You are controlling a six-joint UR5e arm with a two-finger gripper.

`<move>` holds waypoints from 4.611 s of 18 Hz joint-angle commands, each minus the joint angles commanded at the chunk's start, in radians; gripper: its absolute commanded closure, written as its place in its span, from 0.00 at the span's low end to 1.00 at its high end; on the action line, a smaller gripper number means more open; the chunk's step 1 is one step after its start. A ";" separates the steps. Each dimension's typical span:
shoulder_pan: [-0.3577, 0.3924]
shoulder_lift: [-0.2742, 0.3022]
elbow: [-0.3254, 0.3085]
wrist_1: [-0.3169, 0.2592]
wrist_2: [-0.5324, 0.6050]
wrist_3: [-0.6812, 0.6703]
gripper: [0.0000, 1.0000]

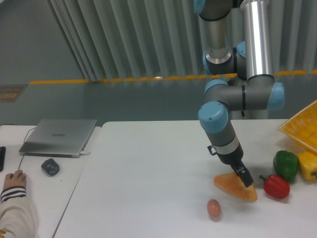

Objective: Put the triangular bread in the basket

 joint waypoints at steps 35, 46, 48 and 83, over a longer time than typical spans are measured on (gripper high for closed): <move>0.391 0.273 0.028 -0.057 -0.077 0.283 1.00; 0.721 0.261 0.012 -0.115 -0.202 0.670 0.96; 0.741 0.259 0.000 -0.115 -0.209 0.701 0.83; 0.532 0.189 0.086 -0.210 -0.278 0.856 0.00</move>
